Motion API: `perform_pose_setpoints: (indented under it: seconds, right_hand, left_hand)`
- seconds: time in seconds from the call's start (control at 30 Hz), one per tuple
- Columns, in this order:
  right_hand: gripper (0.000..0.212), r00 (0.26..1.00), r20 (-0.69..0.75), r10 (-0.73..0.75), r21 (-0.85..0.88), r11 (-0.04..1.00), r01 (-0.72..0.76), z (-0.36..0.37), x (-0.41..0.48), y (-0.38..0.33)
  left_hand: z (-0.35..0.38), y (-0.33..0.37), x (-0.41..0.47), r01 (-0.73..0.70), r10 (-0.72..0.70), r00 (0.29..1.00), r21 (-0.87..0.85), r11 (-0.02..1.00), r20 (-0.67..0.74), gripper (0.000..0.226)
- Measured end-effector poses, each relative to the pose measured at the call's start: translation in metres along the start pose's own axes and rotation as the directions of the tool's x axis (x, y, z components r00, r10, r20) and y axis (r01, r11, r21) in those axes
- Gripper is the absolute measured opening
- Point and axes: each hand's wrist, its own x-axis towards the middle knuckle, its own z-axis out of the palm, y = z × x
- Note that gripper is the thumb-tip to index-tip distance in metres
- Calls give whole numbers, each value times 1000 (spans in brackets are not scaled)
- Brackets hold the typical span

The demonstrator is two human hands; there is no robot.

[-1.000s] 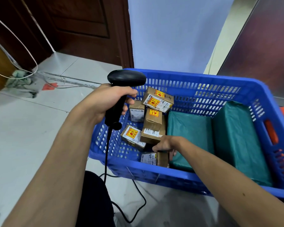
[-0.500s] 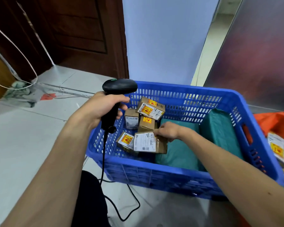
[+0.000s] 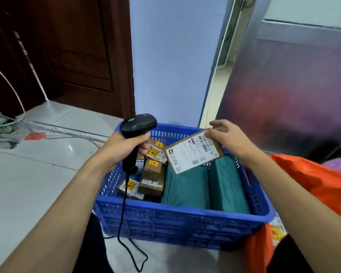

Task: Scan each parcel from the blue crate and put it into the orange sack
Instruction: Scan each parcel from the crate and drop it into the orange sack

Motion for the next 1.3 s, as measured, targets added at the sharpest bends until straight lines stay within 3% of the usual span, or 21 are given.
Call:
perform_pose_setpoints:
  seconds: [0.07, 0.17, 0.4, 0.63, 0.83, 1.0, 1.13, 1.23, 1.3]
  right_hand:
    - [33, 1000, -16, -14, 78, 997, 15, -5, -15, 1]
    - [26, 999, 28, -29, 31, 999, 28, -7, -33, 11]
    - [14, 980, 200, -11, 30, 1000, 5, -10, -52, 24]
    - [14, 994, 113, 1, 187, 982, -22, -13, -43, 28]
    - [24, 996, 92, 22, 237, 971, -43, -14, -41, 30]
    - [56, 991, -33, 133, 453, 886, -104, -6, -30, 25]
    - [36, 979, 172, 104, 489, 854, -177, 5, -32, 28]
    - [55, 924, 374, 87, 397, 885, -244, 16, -40, 27]
    - [61, 908, 411, 77, 375, 894, -245, 18, -38, 26]
  left_hand:
    - [16, 1, -8, -43, 43, 998, -12, 999, 39, 15]
    - [47, 3, -22, -83, 84, 994, -10, 996, 68, 19]
    - [93, 0, -41, -18, 33, 990, -104, 994, 139, 24]
    - [108, -16, -37, 102, -99, 974, -3, 995, 202, 39]
    - [112, -19, -32, 132, -128, 964, -5, 991, 232, 43]
    - [110, -11, -29, 121, -113, 985, -56, 991, 132, 26]
    - [109, -8, -25, 133, -132, 991, -190, 973, 17, 46]
    - [108, -3, -28, 153, -154, 988, -320, 935, 22, 45]
    - [107, 0, -29, 170, -174, 985, -320, 932, 14, 41]
